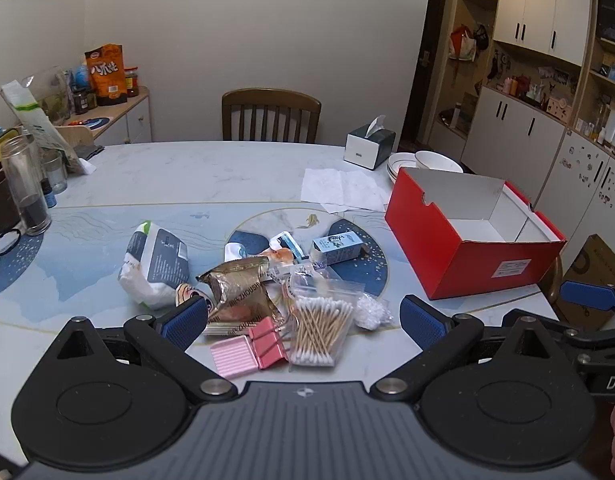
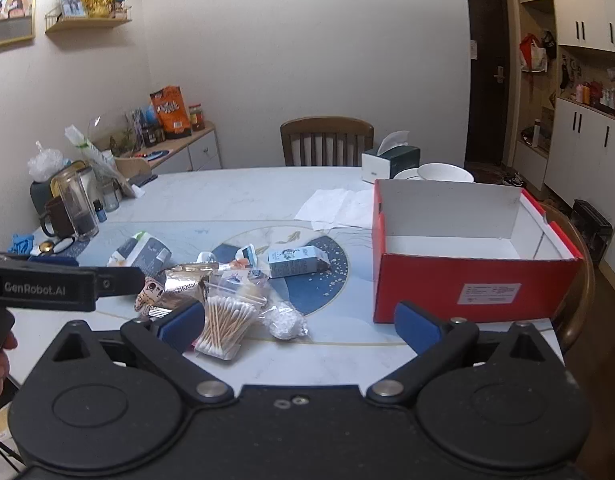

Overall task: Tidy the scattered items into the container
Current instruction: 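Reach the left tool toward the white-and-blue wet-wipe pack while the right tool approaches the cotton swab bag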

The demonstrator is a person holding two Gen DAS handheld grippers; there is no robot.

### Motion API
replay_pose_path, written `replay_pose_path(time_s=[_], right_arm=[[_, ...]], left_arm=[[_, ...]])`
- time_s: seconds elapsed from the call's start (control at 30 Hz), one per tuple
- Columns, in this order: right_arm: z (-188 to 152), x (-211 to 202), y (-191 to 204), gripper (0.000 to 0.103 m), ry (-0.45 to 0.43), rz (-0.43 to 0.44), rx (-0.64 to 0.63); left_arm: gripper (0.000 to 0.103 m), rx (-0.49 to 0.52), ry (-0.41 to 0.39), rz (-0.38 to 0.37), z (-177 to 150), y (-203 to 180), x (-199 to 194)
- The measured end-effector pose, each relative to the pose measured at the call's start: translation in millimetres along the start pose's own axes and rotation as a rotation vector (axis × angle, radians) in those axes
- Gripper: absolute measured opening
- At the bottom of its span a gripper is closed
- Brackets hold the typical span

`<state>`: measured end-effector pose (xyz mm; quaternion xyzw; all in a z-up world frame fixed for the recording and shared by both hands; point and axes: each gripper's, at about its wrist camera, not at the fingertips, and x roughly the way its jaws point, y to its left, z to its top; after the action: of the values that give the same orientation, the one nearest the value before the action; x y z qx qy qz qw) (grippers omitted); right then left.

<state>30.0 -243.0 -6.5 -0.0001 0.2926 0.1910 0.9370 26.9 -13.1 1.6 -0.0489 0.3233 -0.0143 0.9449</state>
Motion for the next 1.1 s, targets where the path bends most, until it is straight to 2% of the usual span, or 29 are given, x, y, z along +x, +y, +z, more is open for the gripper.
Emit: replay_pose_path(time_s=[0.37, 0.6, 0.8, 1.1], right_arm=[[6, 46, 14, 0.1, 0.05, 0.012, -0.014], [10, 81, 15, 0.1, 0.094, -0.006, 0.004], [11, 110, 19, 0.095, 0.138, -0.018, 0.003], [8, 144, 45, 0.095, 0.216, -0.002, -0.016]], left_arm=[[0.103, 0.002, 0.016, 0.01, 16, 38, 42], [0.103, 0.014, 0.037, 0.081, 24, 79, 77], [0.103, 0.018, 0.064, 0.156, 34, 119, 110], [0.102, 0.026, 0.111, 0.182, 39, 152, 148]])
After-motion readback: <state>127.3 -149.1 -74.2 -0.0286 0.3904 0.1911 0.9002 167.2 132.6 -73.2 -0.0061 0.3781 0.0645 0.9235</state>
